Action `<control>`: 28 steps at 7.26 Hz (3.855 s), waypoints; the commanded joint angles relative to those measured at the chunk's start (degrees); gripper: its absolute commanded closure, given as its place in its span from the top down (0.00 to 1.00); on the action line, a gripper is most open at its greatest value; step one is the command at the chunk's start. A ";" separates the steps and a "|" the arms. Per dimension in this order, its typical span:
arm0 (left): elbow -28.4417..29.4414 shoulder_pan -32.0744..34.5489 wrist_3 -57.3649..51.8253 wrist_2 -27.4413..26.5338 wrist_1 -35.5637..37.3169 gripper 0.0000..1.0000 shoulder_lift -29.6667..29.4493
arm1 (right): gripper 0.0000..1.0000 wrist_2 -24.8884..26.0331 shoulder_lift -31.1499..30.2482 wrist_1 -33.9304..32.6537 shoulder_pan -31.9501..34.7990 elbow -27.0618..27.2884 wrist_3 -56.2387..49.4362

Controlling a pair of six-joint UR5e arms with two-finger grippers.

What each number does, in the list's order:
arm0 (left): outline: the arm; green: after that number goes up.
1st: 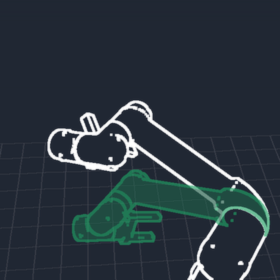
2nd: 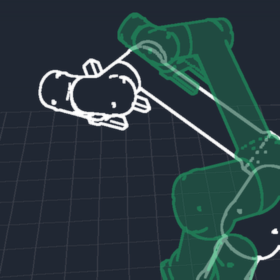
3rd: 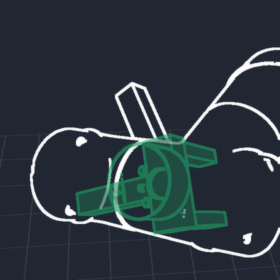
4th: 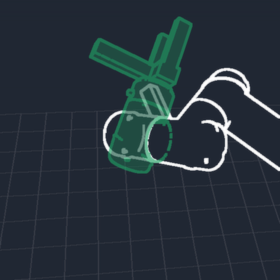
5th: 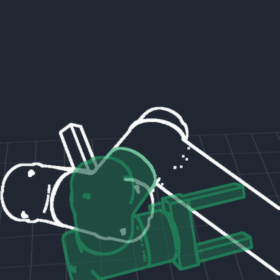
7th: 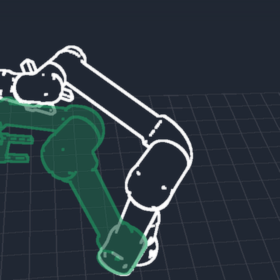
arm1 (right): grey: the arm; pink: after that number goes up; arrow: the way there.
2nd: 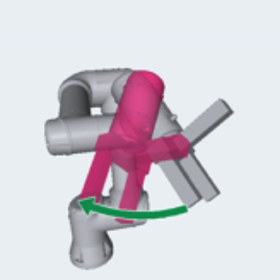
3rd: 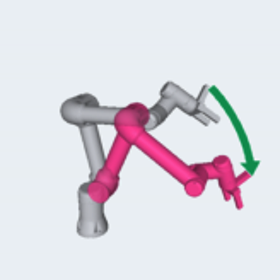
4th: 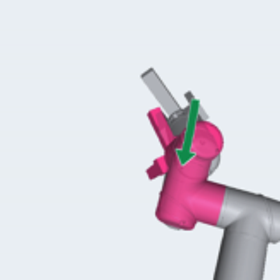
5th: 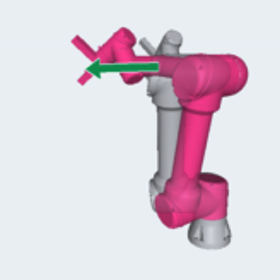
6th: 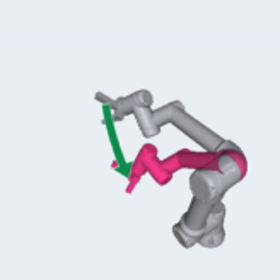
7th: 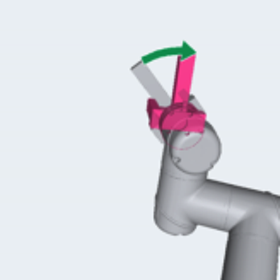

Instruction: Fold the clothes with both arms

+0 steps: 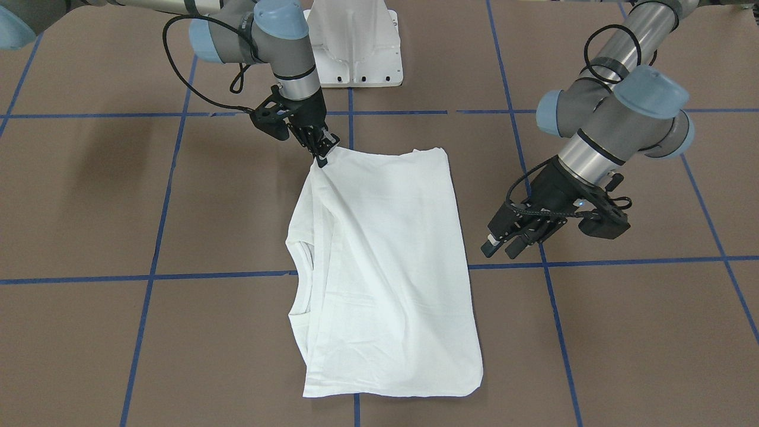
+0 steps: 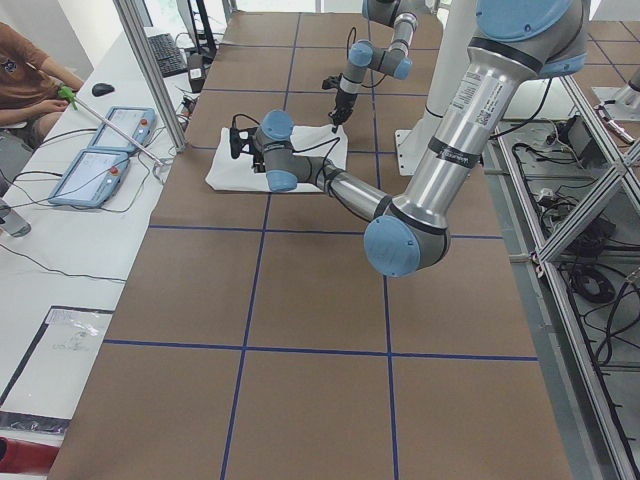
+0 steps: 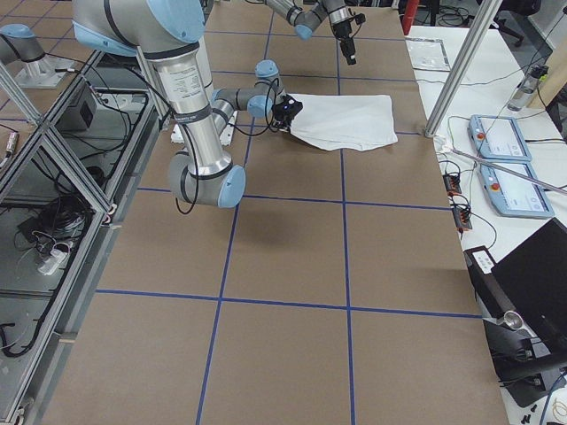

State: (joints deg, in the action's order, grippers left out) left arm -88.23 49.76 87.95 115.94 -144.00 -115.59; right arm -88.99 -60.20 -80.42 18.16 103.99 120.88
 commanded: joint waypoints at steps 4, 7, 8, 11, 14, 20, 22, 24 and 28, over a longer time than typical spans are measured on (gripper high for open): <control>-22.59 -25.08 20.12 -17.42 7.64 0.72 13.27 | 0.00 0.31 -8.26 -0.79 -2.78 10.70 2.26; -22.69 -35.58 25.05 -23.83 20.75 0.73 11.97 | 0.00 0.40 -9.67 -0.79 -3.21 11.94 2.26; -22.08 -37.53 25.25 -24.18 21.73 0.73 11.88 | 0.00 0.40 -9.59 -0.79 -3.22 11.94 2.26; -21.38 -38.51 25.51 -24.53 21.83 0.73 11.88 | 0.00 0.40 -9.59 -0.79 -3.48 11.94 2.26; -20.93 -37.90 24.72 -25.32 22.53 0.68 11.88 | 0.00 0.40 -9.59 -0.79 -3.48 11.94 2.26; -20.93 -37.99 24.72 -25.32 24.20 0.00 11.88 | 0.00 0.40 -9.50 -0.79 -3.57 12.03 2.26; -24.51 -37.90 24.81 -25.24 25.16 0.00 11.96 | 0.00 0.40 -9.85 -0.79 -4.00 12.81 2.34; -30.75 -38.51 25.33 -25.24 25.26 0.00 12.14 | 0.00 2.40 -13.43 -0.96 -7.50 18.06 6.29; -41.92 -37.47 26.05 -24.71 27.61 0.00 11.10 | 0.00 2.33 -15.83 -6.66 -5.53 29.76 10.34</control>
State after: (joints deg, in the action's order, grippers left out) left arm -127.29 11.52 114.16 90.91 -117.85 -103.57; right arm -86.30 -75.99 -84.55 10.37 130.40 130.91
